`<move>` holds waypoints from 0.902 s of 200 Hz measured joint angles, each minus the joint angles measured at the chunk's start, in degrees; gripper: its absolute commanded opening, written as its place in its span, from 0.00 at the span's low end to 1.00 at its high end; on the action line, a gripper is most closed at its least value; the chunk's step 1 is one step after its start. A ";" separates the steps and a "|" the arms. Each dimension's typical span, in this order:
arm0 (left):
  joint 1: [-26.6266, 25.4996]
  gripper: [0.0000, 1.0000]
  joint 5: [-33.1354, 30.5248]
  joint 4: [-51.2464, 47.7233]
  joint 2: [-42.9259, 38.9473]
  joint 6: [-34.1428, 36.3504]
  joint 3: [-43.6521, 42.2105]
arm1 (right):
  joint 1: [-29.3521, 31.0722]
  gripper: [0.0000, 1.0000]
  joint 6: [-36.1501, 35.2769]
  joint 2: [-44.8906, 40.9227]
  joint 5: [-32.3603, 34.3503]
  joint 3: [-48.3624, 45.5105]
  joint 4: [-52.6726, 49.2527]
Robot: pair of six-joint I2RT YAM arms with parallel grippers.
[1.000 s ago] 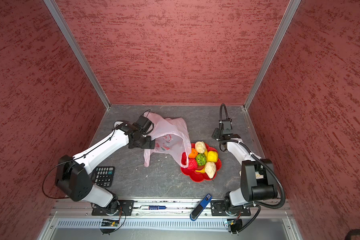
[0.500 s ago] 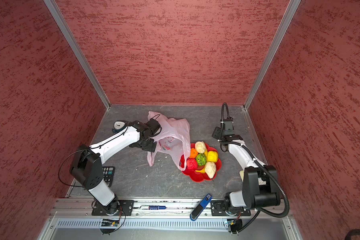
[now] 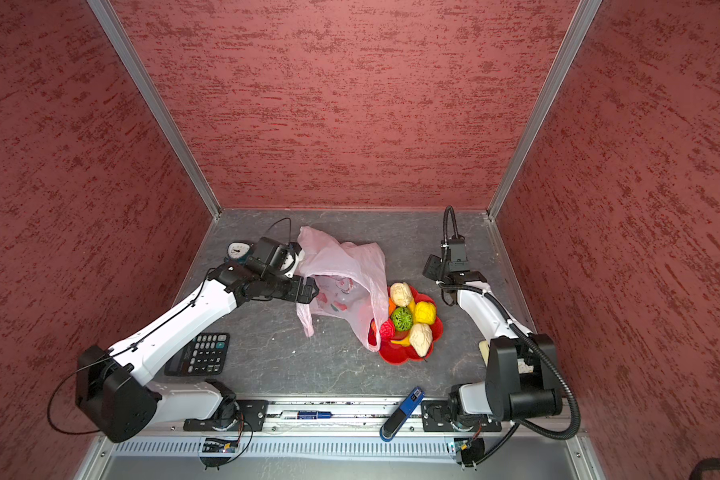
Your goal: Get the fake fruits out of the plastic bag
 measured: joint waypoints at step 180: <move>21.77 1.00 25.27 23.69 -13.49 -10.58 -14.27 | 0.00 0.75 -2.08 -1.70 -2.78 -0.22 0.17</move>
